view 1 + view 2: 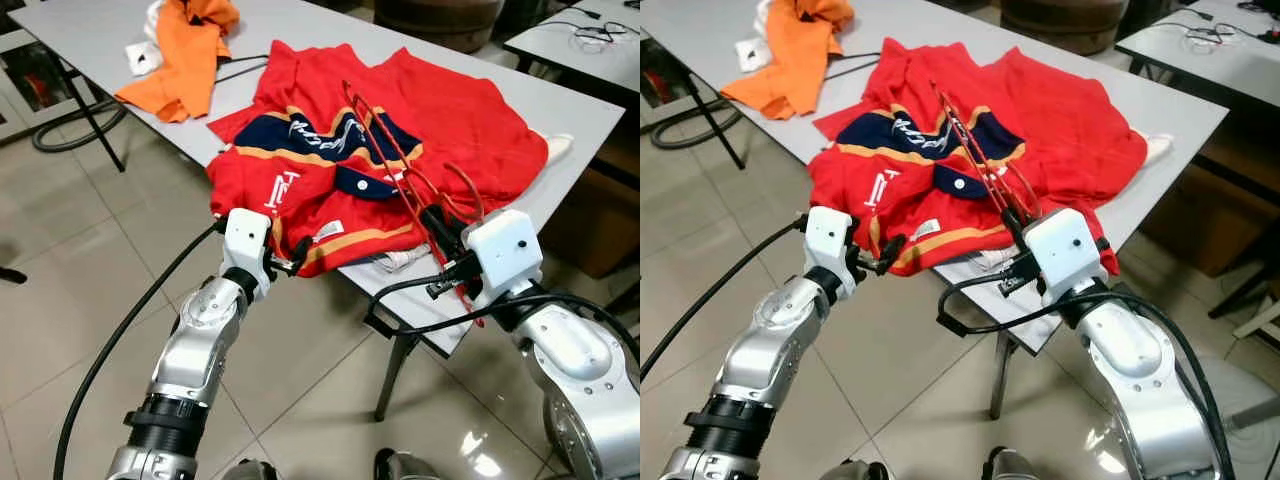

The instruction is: Hang hanger

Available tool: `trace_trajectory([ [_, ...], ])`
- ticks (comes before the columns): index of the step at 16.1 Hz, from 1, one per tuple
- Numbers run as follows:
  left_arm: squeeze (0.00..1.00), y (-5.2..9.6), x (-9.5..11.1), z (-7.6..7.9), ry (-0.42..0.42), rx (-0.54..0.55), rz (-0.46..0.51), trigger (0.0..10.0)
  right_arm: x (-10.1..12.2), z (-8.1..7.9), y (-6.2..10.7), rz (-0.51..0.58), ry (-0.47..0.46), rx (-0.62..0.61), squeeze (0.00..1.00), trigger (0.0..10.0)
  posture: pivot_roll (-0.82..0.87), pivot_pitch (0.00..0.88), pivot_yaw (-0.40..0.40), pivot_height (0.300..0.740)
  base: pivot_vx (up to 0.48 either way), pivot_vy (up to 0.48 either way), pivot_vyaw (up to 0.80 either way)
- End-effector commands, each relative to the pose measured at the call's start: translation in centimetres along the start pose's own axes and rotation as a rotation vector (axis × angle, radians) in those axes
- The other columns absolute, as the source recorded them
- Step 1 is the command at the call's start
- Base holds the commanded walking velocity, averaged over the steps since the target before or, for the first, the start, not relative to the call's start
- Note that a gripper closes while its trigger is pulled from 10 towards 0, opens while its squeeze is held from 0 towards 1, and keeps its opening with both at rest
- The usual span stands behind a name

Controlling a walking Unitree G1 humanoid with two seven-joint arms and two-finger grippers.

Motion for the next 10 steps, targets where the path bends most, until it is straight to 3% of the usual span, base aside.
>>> trace_trajectory([
  [1, 0.00, -0.2, 0.0, -1.0, -0.007, 0.054, 0.012, 10.0, 0.5, 0.2, 0.0, 0.016, 0.013, 0.002, 0.00, 10.0, -0.14, 0.130, 0.055, 0.740, 0.000, 0.000, 0.00],
  [3, 0.00, -0.6, -0.1, -1.7, 0.006, 0.094, 0.023, 10.0, 0.6, 0.3, 0.0, 0.020, 0.026, 0.012, 0.00, 10.0, -0.13, 0.122, 0.055, 0.740, 0.000, 0.000, 0.00],
  [10, 0.00, -1.2, -0.8, -1.7, 0.020, 0.017, -0.013, 10.0, 0.5, 0.2, -0.1, 0.024, 0.033, 0.023, 0.00, 10.0, -0.13, 0.114, 0.068, 0.740, 0.000, 0.000, 0.00],
])
Point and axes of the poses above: a point about 5 cm out from each wrist's last joint towards the gripper, its own y axis pointing back from the gripper into the wrist, its own x axis along the axis of the wrist's last joint, z = x × y, the point moved 2 cm from there along -y, pointing out of the wrist towards the gripper, and after that the axes turned 3 degrees about -y, right-handed, at the moved point
